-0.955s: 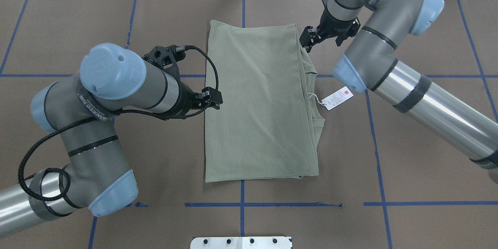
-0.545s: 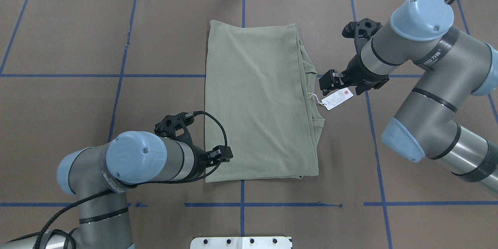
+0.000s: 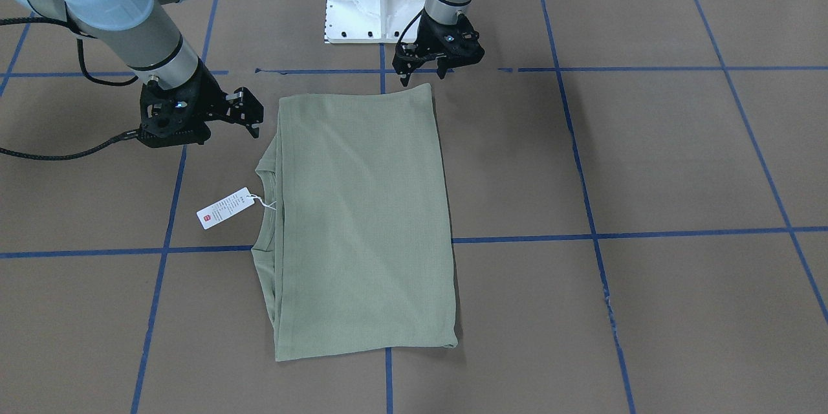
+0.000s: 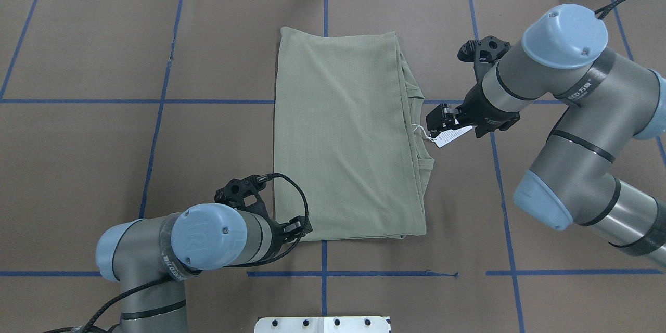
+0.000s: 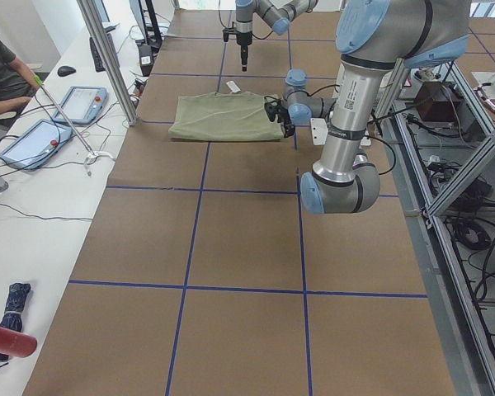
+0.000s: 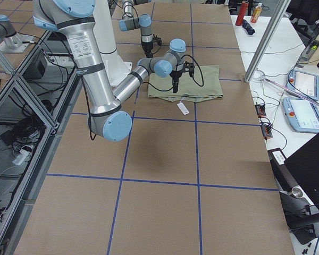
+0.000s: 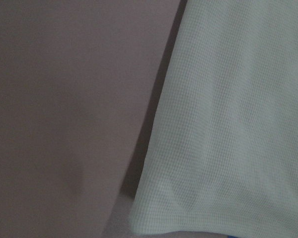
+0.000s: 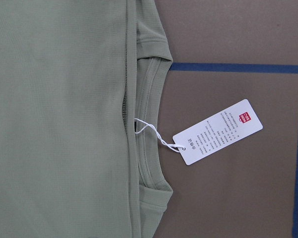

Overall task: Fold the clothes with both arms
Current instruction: 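Sweep the left gripper along the shirt edge while the right moves to the tag, then move both grippers to the shirt's corners nearest the robot, then grasp the shirt's near corners with both grippers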

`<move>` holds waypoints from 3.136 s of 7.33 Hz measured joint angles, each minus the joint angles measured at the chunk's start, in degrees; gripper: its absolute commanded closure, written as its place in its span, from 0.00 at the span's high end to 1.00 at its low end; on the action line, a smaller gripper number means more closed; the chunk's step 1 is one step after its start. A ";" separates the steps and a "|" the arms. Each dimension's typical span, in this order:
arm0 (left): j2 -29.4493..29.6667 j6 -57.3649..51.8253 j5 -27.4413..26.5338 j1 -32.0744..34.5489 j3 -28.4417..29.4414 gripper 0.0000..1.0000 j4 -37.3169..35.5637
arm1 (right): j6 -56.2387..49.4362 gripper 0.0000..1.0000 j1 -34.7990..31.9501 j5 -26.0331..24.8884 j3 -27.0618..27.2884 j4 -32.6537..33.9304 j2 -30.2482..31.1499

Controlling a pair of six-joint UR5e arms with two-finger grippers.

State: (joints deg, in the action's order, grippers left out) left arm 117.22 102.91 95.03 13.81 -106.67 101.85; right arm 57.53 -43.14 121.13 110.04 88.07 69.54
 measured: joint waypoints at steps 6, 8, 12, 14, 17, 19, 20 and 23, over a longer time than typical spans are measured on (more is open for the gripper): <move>1.37 -0.03 -1.34 0.22 3.44 0.46 -0.11 | 0.92 1.00 0.77 -0.27 -0.42 0.00 0.09; 1.56 -0.16 -1.36 0.25 3.63 0.46 -0.08 | 0.92 1.00 0.77 -0.34 -0.43 0.00 0.20; 1.96 -0.67 -1.35 0.28 4.04 0.00 -0.09 | 0.97 1.00 0.91 -0.37 -0.43 0.00 0.48; 2.54 -0.69 -1.19 0.32 3.75 0.00 -0.14 | 1.81 1.00 1.52 -0.41 -0.27 -0.02 0.65; 3.60 -0.77 -0.91 0.32 2.81 0.00 -0.18 | 13.34 1.00 7.83 -5.55 1.52 -0.37 0.48; 3.92 -0.78 -0.83 0.34 2.13 0.00 -0.27 | 25.06 1.00 15.45 -12.22 2.54 -0.82 0.51; 3.98 -0.78 -0.82 0.34 1.74 0.00 -0.58 | 30.16 1.00 18.46 -14.81 2.97 -1.36 0.58; 3.99 -0.78 -0.81 0.40 0.86 0.00 -1.47 | 45.89 1.00 23.78 -19.74 2.76 -1.80 0.60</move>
State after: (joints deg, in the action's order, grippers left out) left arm 121.22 102.13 94.22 14.21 -105.81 100.38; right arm 103.42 -19.36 101.40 112.80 86.26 70.14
